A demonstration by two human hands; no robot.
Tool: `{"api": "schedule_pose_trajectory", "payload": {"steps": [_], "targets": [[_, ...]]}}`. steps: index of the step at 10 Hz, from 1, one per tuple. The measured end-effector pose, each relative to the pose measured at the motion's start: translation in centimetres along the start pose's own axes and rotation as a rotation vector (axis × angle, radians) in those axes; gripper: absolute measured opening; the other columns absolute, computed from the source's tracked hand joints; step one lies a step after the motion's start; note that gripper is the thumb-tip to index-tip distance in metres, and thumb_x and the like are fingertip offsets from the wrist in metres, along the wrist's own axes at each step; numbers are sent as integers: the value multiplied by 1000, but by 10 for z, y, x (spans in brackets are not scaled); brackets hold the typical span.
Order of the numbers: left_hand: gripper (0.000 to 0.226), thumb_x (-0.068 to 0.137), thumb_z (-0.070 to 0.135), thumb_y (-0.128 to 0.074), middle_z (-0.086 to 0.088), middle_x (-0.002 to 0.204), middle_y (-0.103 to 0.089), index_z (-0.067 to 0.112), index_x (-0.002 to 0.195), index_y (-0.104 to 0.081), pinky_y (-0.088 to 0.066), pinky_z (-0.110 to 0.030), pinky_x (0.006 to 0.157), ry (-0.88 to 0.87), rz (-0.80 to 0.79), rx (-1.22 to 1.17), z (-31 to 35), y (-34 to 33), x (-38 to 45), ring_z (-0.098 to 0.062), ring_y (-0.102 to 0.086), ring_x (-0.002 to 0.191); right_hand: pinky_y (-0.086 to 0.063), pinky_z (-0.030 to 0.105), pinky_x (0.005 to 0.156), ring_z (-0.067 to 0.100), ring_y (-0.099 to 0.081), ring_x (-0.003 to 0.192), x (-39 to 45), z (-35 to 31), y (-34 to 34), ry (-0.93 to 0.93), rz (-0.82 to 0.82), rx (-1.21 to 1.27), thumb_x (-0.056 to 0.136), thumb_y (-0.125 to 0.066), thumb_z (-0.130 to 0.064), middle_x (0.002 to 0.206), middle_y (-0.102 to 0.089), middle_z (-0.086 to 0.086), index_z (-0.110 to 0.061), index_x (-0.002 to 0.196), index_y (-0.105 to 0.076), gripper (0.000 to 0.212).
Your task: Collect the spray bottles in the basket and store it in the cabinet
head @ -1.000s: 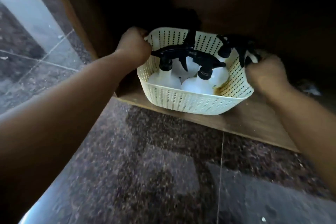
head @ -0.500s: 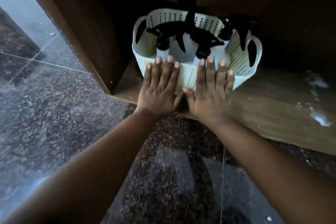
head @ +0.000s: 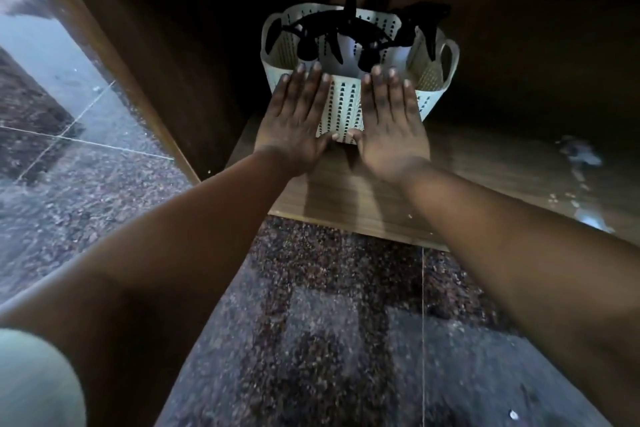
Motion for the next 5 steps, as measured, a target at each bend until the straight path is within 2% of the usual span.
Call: {"api": "schedule_pose_trajectory", "payload": {"steps": [3,5], "targets": [[78,96,51,-17,-15,160,18,5,150,15,14,-42,117,30,-68,-44,1,10,5,-31,16,148,16,42,115,32,15,147,6,-1,1,-24,-59,15,98,-28,-40,160,15,15,-4,148,17,76],[78,96,52,-15,-18,161,12,3,151,11,11,-42,119,35,-180,-142,5,45,-28,-29,12,149,14,40,116,30,11,147,-27,-7,36,-63,-161,117,98,-27,-46,160,10,17,-1,149,11,78]]}}
Point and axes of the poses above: each hand's wrist, its own x-axis towards the middle knuckle, its own y-axis out of the back of the hand, z = x × y, the point moved 2 cm from there along x, towards the middle knuckle
